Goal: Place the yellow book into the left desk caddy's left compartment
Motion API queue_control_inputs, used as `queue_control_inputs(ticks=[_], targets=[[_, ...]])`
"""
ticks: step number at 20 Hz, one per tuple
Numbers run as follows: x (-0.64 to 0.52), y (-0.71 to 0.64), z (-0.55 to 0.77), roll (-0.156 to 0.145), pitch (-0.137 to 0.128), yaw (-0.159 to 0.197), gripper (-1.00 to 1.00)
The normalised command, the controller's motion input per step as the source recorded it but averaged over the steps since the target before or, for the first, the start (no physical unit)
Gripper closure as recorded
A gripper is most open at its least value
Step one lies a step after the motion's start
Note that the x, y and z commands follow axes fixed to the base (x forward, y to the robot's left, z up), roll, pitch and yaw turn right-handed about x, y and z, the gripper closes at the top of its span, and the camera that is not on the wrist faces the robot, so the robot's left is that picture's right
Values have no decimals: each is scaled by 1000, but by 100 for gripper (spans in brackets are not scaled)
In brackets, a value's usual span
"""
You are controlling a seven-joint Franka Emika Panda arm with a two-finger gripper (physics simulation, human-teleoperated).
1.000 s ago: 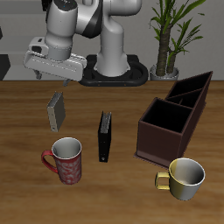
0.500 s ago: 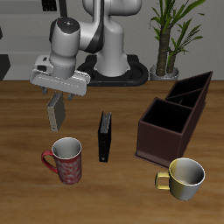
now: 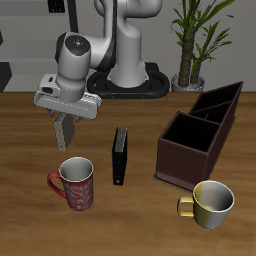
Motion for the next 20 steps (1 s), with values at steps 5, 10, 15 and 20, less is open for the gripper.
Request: queue_control_inputs(ticks=[5, 10, 15, 20], targets=[[-69, -66, 79, -8, -8, -20, 100], [-44, -2, 139, -1, -22, -16, 100], [56, 26, 53, 5, -11, -4, 100], [-29, 63, 198, -6, -21, -24, 100]])
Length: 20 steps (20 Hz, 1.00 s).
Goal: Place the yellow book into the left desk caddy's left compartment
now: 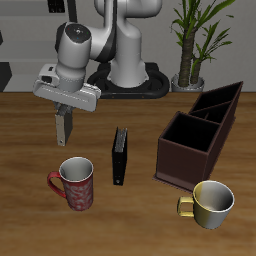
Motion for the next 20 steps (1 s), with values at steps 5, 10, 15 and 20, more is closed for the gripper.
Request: queue_control_inputs(ticks=[5, 10, 15, 20], targets=[[-223, 239, 568, -39, -36, -25, 100], [-267, 429, 526, -36, -5, 11, 100], [-353, 542, 550, 7, -84, 27, 100], [-269, 479, 310, 9, -74, 15, 100]])
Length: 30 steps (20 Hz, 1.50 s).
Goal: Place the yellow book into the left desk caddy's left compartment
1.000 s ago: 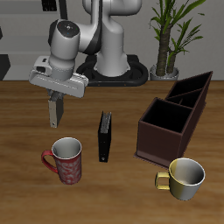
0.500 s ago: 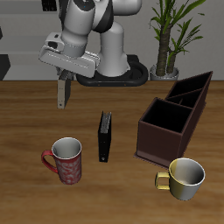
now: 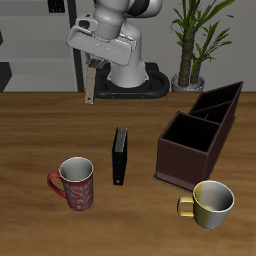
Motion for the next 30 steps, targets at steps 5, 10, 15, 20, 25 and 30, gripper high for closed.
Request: queue_control_inputs(ticks=[5, 10, 15, 20, 25, 30], targets=[[-286, 355, 163, -34, -43, -11, 100], [-183, 354, -3, 22, -5, 7, 100], [-236, 558, -70, 23, -23, 16, 100], [-142, 564, -124, 66, 7, -4, 100], [-137, 391, -142, 31, 15, -35, 100], [-172, 387, -182, 41, 60, -33, 100]])
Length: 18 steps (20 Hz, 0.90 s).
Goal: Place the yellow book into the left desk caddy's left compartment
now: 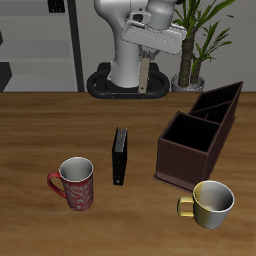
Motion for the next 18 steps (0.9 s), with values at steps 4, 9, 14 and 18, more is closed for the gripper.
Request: queue_control_inputs(ticks=[4, 9, 14, 18], targets=[[-97, 315, -119, 40, 54, -24, 100], [-140, 411, -93, 49, -18, 40, 100], [43, 218, -47, 26, 24, 10, 100], [166, 301, -62, 41, 34, 18, 100]])
